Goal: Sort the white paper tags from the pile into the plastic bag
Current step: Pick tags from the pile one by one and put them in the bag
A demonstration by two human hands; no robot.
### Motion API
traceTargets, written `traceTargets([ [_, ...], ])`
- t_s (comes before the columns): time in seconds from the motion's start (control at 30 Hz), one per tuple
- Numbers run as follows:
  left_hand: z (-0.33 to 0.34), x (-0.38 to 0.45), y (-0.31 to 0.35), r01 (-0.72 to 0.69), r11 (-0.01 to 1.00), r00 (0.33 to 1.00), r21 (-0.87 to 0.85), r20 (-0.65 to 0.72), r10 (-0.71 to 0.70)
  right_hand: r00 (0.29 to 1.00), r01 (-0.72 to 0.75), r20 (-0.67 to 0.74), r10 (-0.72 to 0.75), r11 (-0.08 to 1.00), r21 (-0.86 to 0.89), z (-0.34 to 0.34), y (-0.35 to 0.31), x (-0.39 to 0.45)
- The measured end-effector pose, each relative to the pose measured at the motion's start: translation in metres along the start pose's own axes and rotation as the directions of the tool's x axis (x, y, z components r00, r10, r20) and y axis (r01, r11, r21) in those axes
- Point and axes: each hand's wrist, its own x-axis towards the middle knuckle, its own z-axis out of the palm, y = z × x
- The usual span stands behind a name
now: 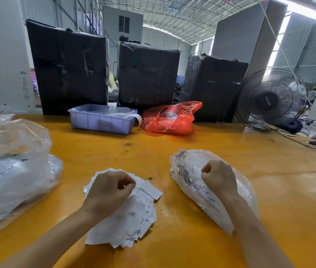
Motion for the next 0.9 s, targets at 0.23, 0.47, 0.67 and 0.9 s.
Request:
traceTargets([
  [0.23,0.0,0.0,0.001,0.002,1.0,1.0,0.002,-0.013,-0.002,0.999,-0.037,0.029,0.04,0.995,-0.089,-0.003,0.0,-0.001],
  [0.47,-0.001,0.001,0.0,0.004,1.0,1.0,0.0,-0.019,-0.004,0.936,0.129,-0.351,-0.04,0.964,0.234,-0.005,-0.003,0.003],
  [0.67,0.001,0.002,0.007,0.079,0.961,0.997,-0.263,-0.004,-0.083,0.993,-0.017,-0.011,0.118,0.232,0.972,-0.011,-0.053,-0.019],
  [0.9,-0.002,0.005,0.02,0.499,0.506,0.861,-0.703,0.47,-0.196,0.977,-0.092,0.138,-0.164,0.262,0.961,0.014,-0.104,-0.066],
])
